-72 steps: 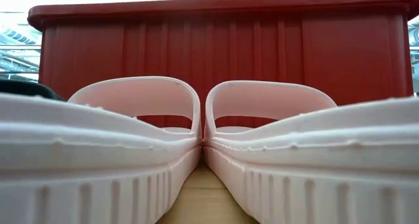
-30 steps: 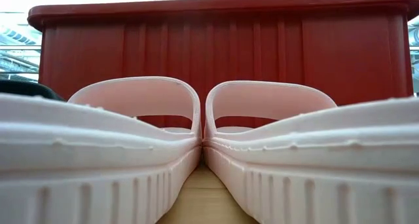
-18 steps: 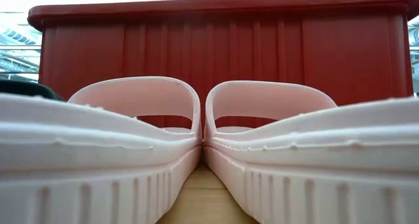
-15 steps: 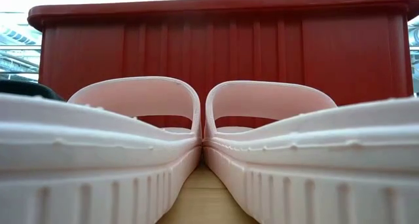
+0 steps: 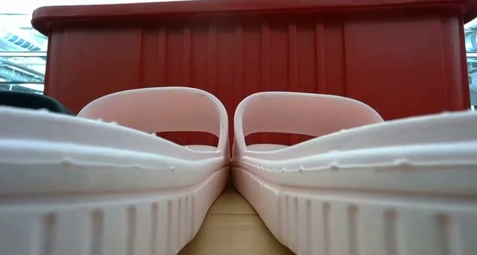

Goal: Pick and place slides into bin
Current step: Adjust the red container, then put the pink slipper into the red container

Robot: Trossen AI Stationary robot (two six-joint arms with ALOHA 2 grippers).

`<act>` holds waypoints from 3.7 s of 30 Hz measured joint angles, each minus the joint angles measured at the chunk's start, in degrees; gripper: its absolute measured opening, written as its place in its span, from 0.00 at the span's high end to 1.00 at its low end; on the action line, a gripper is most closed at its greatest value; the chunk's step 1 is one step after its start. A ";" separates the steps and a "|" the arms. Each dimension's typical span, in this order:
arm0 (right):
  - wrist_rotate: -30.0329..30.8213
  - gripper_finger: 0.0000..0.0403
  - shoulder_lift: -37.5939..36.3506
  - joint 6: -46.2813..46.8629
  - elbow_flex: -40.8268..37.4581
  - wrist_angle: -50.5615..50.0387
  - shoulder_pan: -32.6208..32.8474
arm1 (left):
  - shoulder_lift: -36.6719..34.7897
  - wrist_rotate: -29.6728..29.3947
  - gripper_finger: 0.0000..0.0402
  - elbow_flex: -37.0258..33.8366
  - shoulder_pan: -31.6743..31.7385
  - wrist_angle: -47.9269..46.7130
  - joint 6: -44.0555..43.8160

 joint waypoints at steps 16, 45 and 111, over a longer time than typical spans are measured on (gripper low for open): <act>0.21 0.21 7.56 -5.44 0.20 -6.38 1.57 | 4.22 -0.98 0.36 -0.02 0.00 -0.13 -2.78; -3.04 0.21 6.03 -3.10 -0.04 31.10 -1.09 | 6.27 -1.01 0.36 -0.01 0.00 -0.14 -3.22; 38.98 0.21 49.40 -14.25 28.63 -17.44 15.49 | 5.96 -0.04 0.36 -0.02 -11.58 -2.99 -7.59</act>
